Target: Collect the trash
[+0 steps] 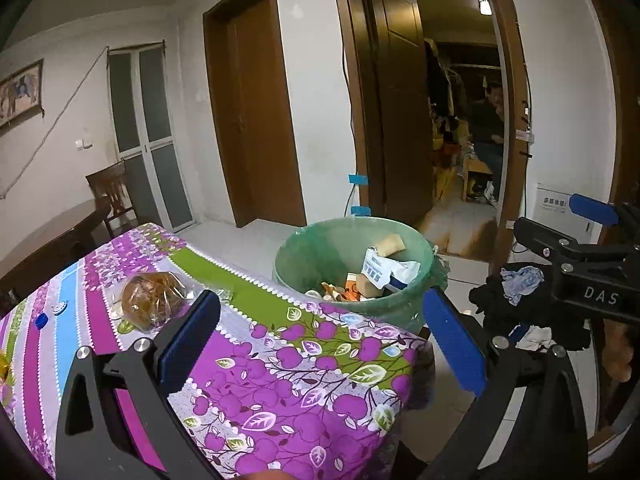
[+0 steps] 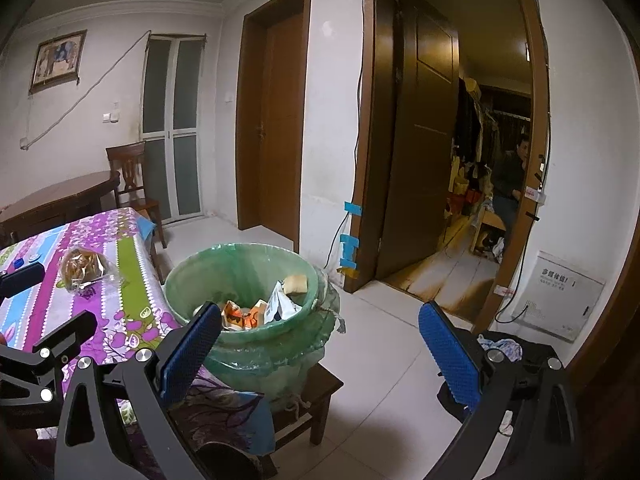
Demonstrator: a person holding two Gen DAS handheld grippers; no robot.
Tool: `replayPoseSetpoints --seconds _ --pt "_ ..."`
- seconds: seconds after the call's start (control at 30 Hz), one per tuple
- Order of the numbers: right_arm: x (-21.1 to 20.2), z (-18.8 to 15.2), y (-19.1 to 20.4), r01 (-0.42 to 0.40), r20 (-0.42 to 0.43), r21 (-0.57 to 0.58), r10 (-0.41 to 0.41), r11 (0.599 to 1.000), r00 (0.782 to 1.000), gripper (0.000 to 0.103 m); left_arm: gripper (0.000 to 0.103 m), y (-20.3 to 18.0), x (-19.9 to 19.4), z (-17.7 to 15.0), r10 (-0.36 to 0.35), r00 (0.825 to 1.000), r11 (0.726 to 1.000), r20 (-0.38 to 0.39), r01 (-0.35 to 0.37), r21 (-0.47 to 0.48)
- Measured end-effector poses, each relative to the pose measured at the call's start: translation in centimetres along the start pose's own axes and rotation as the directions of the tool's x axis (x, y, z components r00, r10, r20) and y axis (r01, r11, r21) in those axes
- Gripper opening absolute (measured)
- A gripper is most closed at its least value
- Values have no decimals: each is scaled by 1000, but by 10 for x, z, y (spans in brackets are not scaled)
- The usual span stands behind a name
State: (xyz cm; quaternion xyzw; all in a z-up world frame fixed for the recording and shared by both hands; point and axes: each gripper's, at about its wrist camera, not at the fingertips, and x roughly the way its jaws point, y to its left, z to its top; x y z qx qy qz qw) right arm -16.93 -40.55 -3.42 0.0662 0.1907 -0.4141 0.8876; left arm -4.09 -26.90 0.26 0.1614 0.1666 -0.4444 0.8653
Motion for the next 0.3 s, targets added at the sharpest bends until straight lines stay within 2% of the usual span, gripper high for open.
replayPoseSetpoints --seconds 0.1,0.2,0.3 --pt "0 1 -1 -3 2 7 3 1000 1000 99 98 -2 1 2 5 1000 1000 -21 -5 3" --pt "0 1 -2 -2 5 11 2 1000 1000 99 98 -1 3 3 -27 999 1000 -41 27 3" --pt "0 1 -3 -2 3 12 2 1000 1000 99 98 -1 3 3 -16 999 1000 -43 16 1"
